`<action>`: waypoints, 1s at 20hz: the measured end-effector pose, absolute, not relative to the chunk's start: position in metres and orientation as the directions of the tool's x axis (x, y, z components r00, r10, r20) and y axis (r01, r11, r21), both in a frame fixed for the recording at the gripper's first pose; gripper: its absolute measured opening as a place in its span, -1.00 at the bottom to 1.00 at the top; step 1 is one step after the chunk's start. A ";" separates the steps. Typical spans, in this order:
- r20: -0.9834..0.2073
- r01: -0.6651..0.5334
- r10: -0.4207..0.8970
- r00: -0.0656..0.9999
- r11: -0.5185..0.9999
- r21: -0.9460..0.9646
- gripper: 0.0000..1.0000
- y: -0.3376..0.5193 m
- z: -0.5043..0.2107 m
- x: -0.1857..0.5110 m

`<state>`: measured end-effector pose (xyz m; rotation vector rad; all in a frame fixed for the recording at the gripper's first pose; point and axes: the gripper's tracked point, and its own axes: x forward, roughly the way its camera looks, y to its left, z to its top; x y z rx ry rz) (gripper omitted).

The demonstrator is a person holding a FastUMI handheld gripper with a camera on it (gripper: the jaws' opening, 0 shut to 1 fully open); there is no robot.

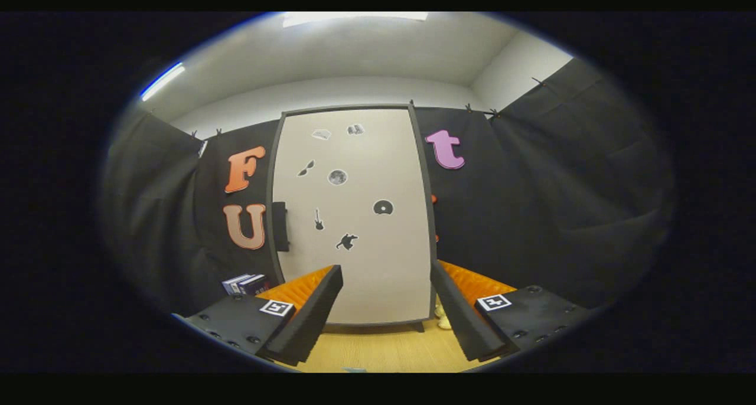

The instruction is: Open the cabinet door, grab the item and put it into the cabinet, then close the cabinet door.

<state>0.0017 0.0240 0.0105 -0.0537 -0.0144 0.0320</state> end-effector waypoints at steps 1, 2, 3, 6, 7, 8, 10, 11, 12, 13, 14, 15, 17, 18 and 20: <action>0.013 -0.031 0.031 0.999 0.998 -0.058 0.95 0.024 0.011 0.001; 0.016 -0.032 0.033 0.999 0.998 -0.059 0.95 0.024 0.012 0.002; 0.019 -0.036 0.037 0.999 0.998 -0.057 0.95 0.026 0.014 0.001; 0.020 -0.076 0.076 0.997 0.996 -0.043 0.95 0.045 0.018 0.009; 0.034 -0.105 0.106 0.994 0.994 -0.031 0.95 0.058 0.025 0.015; 0.059 -0.148 0.149 0.987 0.989 -0.023 0.95 0.076 0.035 0.022; 0.078 -0.209 0.211 0.974 0.977 -0.036 0.95 0.111 0.046 0.041; 0.076 -0.225 0.228 0.971 0.973 -0.046 0.95 0.127 0.048 0.053; 0.067 -0.231 0.234 0.970 0.971 -0.053 0.95 0.141 0.049 0.067; 0.051 -0.233 0.236 0.970 0.971 -0.056 0.95 0.153 0.046 0.083; 0.032 -0.244 0.245 0.969 0.968 -0.052 0.95 0.167 0.045 0.098; 0.011 -0.264 0.265 0.964 0.963 -0.042 0.95 0.181 0.040 0.114; -0.011 -0.294 0.294 0.956 0.955 -0.029 0.95 0.202 0.034 0.148; -0.028 -0.294 0.293 0.956 0.955 -0.033 0.95 0.207 0.026 0.166; -0.083 -0.304 0.301 0.950 0.952 -0.035 0.95 0.220 0.006 0.189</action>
